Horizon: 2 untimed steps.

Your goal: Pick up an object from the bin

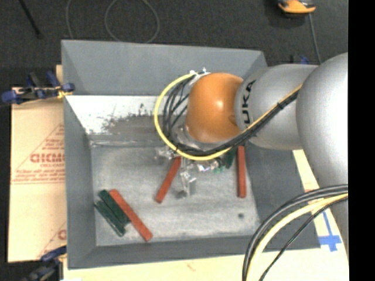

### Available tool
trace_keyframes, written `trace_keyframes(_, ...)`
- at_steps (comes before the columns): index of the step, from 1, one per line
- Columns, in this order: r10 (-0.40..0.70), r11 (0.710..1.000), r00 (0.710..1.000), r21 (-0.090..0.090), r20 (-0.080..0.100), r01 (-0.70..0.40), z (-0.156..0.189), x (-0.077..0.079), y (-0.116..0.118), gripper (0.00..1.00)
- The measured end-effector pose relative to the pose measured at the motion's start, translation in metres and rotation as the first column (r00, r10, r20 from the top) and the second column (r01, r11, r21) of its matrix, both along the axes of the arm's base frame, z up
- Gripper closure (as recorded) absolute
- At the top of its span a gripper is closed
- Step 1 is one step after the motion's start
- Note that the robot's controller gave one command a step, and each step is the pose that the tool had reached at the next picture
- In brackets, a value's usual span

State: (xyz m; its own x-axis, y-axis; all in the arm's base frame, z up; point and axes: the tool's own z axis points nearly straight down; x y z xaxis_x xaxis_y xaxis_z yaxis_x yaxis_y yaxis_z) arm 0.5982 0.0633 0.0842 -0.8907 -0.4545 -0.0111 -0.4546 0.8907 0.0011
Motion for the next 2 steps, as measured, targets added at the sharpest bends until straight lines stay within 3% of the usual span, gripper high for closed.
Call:
trace_keyframes(1,-0.007,1.000,1.000,-0.003,-0.003,0.007,0.000,-0.001,-0.005,1.00)
trace_keyframes(2,0.013,1.000,1.000,-0.004,0.005,-0.013,0.149,0.024,0.036,1.00)
